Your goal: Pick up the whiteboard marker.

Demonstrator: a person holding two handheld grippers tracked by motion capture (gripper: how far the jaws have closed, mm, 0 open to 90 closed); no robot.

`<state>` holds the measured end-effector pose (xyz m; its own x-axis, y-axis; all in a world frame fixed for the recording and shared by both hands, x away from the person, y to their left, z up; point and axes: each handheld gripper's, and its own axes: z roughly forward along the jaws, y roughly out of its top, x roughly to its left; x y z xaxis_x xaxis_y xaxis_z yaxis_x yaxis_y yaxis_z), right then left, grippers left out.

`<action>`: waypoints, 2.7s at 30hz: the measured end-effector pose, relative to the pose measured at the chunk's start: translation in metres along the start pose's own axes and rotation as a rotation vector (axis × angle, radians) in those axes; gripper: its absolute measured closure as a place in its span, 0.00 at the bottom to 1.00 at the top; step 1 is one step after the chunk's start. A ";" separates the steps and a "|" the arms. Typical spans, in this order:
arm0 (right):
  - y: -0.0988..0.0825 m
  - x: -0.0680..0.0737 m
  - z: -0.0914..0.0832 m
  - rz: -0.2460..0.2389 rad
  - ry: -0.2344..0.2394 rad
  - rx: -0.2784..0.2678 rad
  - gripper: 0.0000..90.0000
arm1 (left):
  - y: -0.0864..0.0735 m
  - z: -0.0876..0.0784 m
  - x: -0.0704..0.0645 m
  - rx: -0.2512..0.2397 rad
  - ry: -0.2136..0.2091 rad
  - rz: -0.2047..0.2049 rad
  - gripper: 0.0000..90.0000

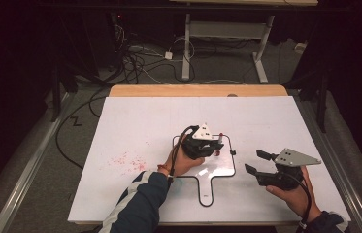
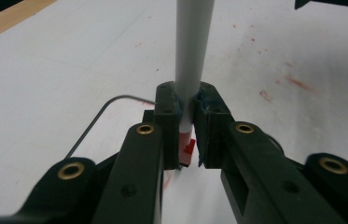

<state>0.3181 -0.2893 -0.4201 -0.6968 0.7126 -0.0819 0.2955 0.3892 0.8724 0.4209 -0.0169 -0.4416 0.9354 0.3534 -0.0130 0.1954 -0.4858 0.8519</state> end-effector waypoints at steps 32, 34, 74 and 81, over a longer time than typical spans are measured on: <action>0.002 0.002 0.000 -0.006 0.007 -0.001 0.38 | -0.015 -0.012 0.012 0.055 0.031 0.010 0.88; 0.002 0.002 0.000 -0.007 0.008 0.000 0.38 | -0.020 -0.018 0.014 0.054 0.041 0.005 0.88; 0.003 0.003 0.003 -0.009 0.012 0.001 0.38 | -0.033 -0.058 0.017 -0.010 0.061 0.009 0.88; 0.002 0.000 0.001 -0.005 0.010 -0.006 0.38 | 0.000 -0.004 0.000 0.037 -0.005 0.094 0.88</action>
<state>0.3193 -0.2878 -0.4185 -0.7045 0.7050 -0.0814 0.2881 0.3889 0.8751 0.4194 -0.0141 -0.4395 0.9514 0.3012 0.0639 0.1171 -0.5459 0.8296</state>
